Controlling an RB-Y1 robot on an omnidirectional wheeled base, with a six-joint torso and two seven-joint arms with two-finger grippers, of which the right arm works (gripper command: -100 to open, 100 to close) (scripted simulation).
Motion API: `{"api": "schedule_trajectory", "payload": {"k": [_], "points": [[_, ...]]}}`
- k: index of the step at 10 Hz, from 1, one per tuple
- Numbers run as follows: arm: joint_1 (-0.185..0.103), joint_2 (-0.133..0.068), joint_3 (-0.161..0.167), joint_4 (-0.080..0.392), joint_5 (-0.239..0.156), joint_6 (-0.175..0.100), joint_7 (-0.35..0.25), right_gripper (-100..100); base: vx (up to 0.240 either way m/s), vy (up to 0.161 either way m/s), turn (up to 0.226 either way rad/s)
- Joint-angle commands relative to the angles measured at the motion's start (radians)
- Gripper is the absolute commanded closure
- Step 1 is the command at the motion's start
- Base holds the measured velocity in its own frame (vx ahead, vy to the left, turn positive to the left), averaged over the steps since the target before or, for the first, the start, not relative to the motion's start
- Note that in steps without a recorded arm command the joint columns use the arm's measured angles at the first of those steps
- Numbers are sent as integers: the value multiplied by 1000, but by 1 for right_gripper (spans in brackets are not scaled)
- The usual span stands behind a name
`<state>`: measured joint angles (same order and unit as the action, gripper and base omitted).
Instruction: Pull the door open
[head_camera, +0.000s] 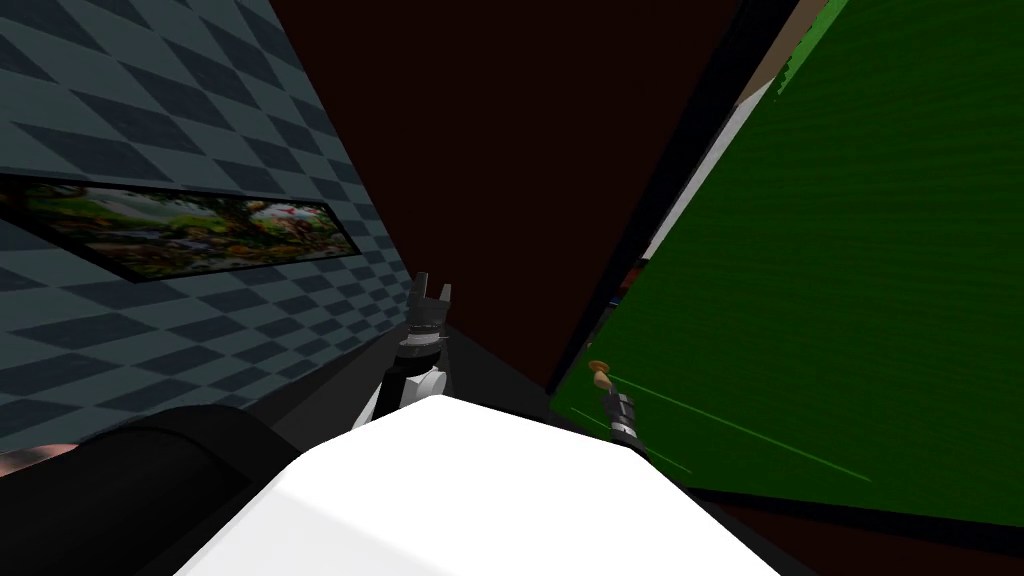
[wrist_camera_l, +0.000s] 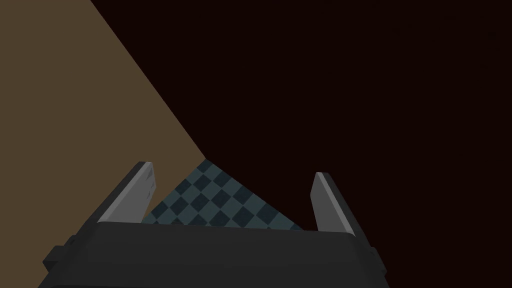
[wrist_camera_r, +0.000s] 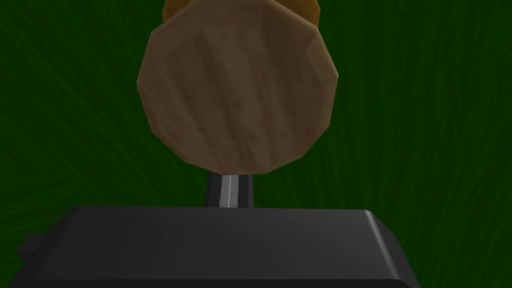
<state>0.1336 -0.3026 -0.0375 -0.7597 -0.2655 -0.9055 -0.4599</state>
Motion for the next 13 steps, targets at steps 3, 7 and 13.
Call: {"api": "schedule_trajectory", "payload": {"k": [3, 7, 13], "points": [[-11, 14, 20, -18, -42, 11, -100, -100, -97, -10, 13], [-20, 24, 37, -26, -83, 22, -193, -100, -77, 21, 53], [-36, 40, 64, -39, -147, 39, -341, -100, -61, -10, 25]]}}
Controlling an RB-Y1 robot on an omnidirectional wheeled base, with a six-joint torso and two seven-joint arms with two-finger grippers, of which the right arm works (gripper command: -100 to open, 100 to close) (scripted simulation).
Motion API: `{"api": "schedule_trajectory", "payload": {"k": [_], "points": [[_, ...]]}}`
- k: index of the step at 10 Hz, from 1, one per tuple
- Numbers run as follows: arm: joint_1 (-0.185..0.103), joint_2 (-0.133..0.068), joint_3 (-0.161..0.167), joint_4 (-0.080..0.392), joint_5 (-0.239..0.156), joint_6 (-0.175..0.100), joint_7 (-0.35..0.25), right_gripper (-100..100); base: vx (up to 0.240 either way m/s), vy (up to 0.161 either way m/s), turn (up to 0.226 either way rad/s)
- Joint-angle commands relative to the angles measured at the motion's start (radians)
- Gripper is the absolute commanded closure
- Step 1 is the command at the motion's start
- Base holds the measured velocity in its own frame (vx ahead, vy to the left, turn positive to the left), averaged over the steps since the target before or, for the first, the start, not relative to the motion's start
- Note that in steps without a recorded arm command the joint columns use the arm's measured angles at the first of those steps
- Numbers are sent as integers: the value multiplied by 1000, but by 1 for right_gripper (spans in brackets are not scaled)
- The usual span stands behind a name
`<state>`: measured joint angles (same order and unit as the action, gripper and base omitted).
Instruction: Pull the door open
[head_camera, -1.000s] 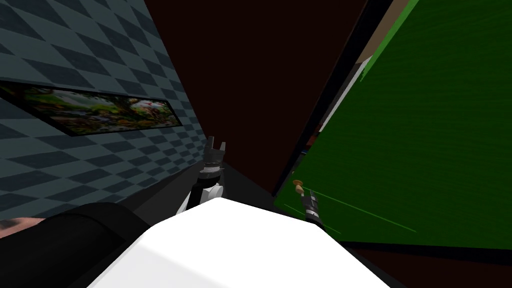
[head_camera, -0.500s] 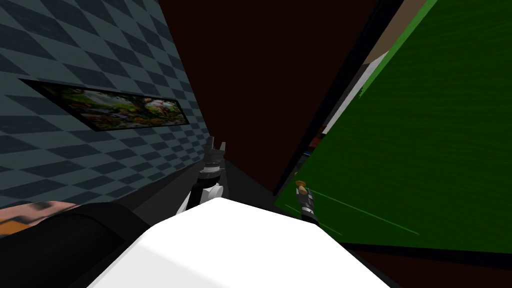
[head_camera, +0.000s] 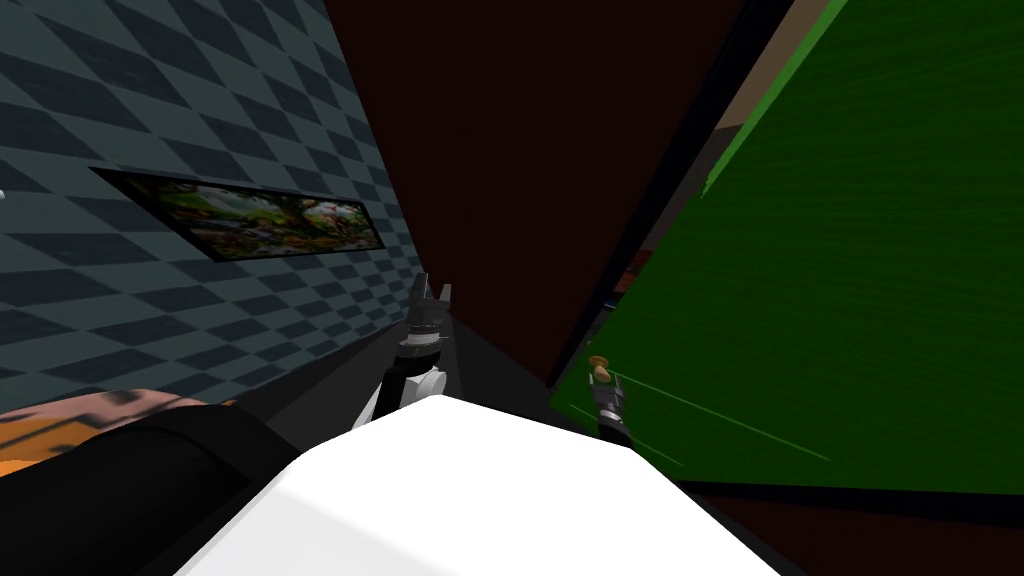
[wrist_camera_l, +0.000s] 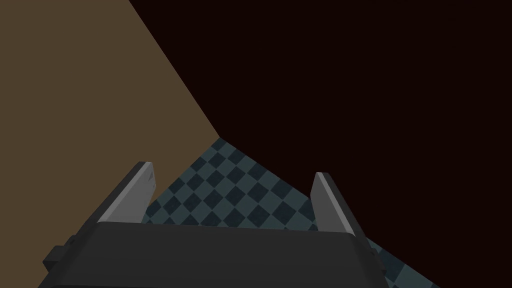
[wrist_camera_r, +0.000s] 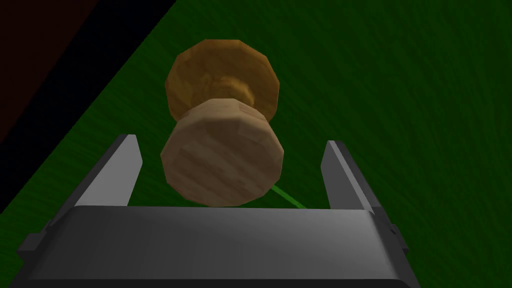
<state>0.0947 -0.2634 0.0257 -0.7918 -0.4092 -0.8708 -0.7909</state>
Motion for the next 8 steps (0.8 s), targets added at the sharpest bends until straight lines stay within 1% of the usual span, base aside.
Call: {"api": "schedule_trajectory", "payload": {"k": [1, 2, 3, 5, 6, 8], "points": [[-1, 5, 8, -11, -20, 9, -50, -100, -68, -2, 22], [-5, 9, 15, -14, -37, 14, -75, -100, -90, -5, 38], [-5, 9, 15, -14, -37, 14, -89, -100, -58, -13, 15], [-14, 18, 29, -21, -71, 23, -151, -100, -65, -23, 32], [-14, 18, 29, -21, -71, 23, -168, -100, -70, -10, 18], [-22, 26, 43, -28, -104, 33, -230, -100, -66, -3, 31]]}}
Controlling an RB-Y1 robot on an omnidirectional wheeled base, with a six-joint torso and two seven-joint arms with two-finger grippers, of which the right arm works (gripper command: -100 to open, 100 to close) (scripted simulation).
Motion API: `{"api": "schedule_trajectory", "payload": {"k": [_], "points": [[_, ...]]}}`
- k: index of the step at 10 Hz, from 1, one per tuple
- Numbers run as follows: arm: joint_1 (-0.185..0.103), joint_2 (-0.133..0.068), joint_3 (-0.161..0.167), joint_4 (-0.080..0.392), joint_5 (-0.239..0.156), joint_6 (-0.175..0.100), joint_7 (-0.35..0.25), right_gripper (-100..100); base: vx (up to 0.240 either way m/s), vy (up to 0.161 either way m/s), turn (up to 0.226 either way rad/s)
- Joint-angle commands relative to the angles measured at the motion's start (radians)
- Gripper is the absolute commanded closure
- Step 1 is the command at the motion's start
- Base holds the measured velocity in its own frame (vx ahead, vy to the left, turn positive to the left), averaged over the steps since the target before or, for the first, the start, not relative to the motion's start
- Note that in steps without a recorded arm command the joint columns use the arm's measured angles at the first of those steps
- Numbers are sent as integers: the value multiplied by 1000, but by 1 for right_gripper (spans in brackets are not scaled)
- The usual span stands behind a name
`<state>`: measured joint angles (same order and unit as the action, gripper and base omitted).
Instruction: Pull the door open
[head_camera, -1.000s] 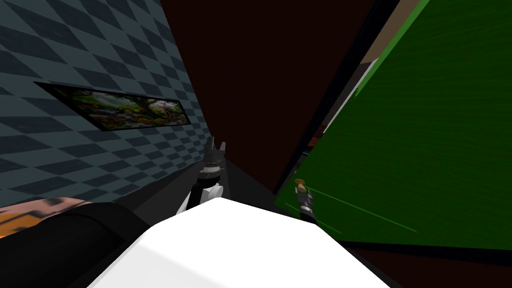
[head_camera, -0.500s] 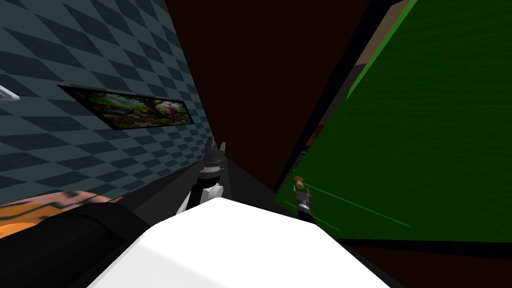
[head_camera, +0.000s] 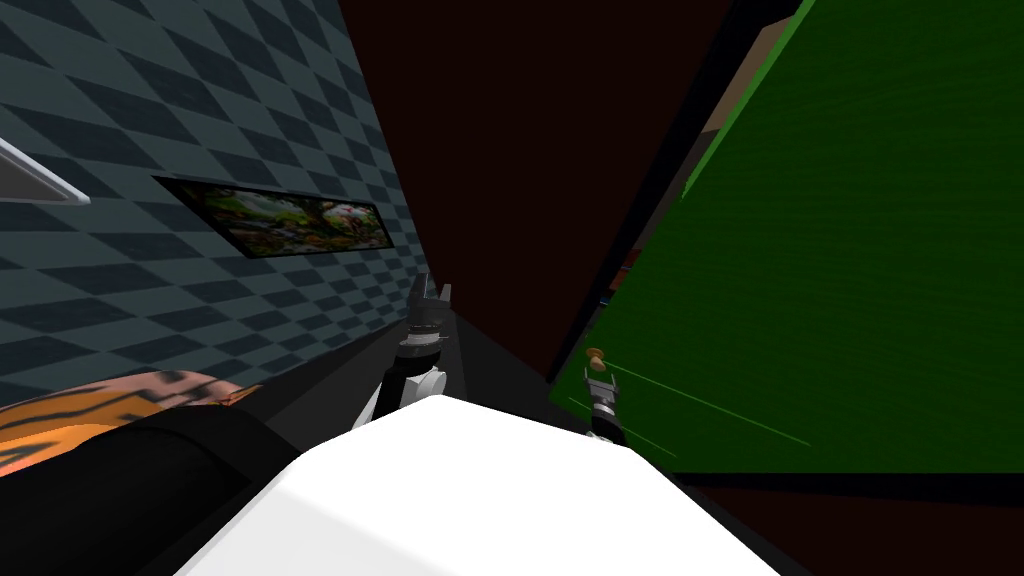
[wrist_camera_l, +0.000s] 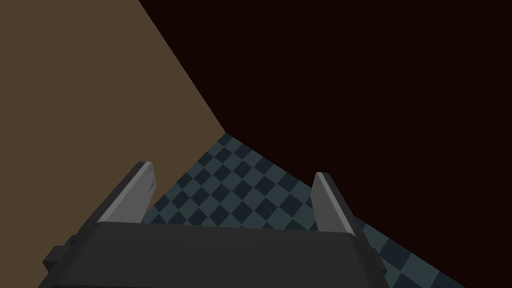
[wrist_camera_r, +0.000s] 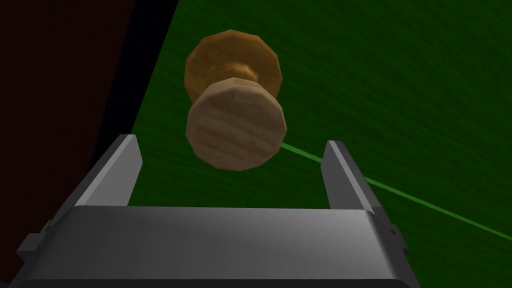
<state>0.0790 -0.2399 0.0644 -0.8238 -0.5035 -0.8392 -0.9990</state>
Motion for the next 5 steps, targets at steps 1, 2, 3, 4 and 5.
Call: {"api": "schedule_trajectory", "payload": {"k": [1, 2, 3, 4, 5], "points": [[-6, 3, 5, 4, -10, 1, -36, -100, -63, -6, 11], [-10, 7, 11, 1, -25, 5, -72, -100, -69, -8, 21], [-14, 10, 18, -2, -41, 10, -100, -100, -72, -10, 35], [-14, 10, 18, -2, -41, 10, -108, -100, -54, -10, 13], [-17, 14, 23, -5, -55, 13, -141, -100, -63, -13, 20]]}}
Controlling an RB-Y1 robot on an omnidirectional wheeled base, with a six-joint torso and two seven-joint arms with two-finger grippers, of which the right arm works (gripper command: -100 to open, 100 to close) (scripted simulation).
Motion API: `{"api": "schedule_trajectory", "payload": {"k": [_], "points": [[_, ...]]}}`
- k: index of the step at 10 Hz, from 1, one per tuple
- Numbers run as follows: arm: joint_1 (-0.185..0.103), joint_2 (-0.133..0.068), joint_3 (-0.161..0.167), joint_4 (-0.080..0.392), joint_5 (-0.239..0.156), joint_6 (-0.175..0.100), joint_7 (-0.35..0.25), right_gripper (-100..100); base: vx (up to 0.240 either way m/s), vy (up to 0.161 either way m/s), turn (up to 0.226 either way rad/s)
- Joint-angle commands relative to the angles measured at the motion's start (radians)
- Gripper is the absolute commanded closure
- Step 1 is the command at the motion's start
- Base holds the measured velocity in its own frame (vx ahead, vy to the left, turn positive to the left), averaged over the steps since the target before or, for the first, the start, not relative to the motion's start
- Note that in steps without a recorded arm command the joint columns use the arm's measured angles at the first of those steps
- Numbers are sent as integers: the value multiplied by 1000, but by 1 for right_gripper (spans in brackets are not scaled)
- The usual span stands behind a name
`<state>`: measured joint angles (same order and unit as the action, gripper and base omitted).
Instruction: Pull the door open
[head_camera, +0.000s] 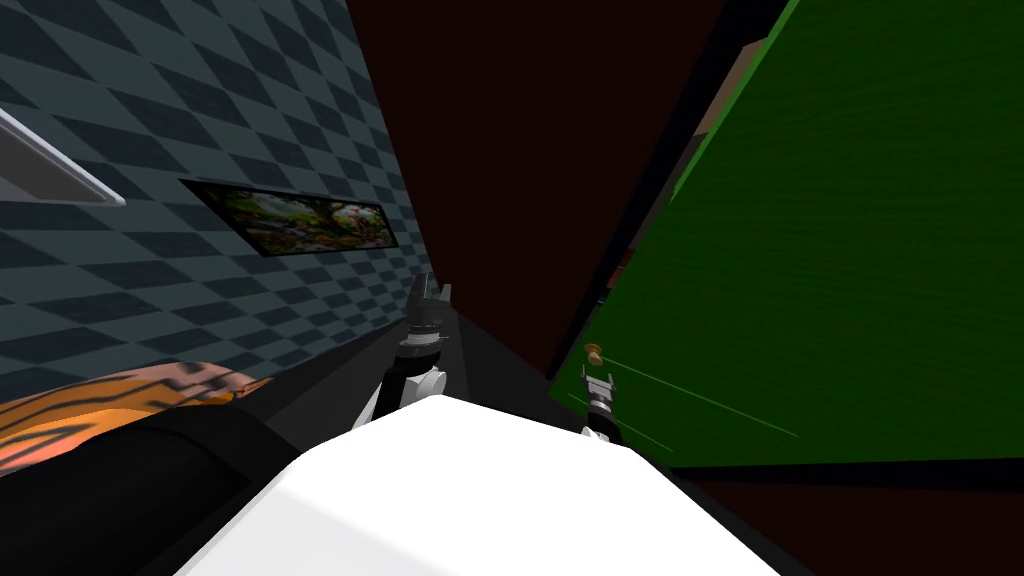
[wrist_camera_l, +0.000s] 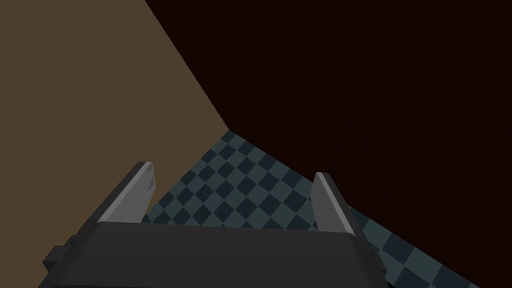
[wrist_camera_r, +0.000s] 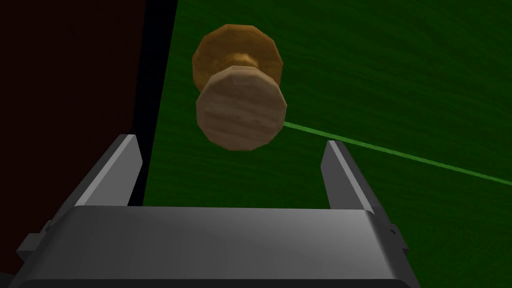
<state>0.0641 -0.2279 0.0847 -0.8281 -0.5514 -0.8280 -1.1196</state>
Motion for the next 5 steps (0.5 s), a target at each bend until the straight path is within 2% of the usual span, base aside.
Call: {"api": "schedule_trajectory", "payload": {"k": [1, 5], "points": [[-6, 5, 9, -4, -21, 6, -50, -100, -67, -18, 33], [-16, 16, 27, -13, -65, 18, -153, -100, -88, -14, 24]]}}
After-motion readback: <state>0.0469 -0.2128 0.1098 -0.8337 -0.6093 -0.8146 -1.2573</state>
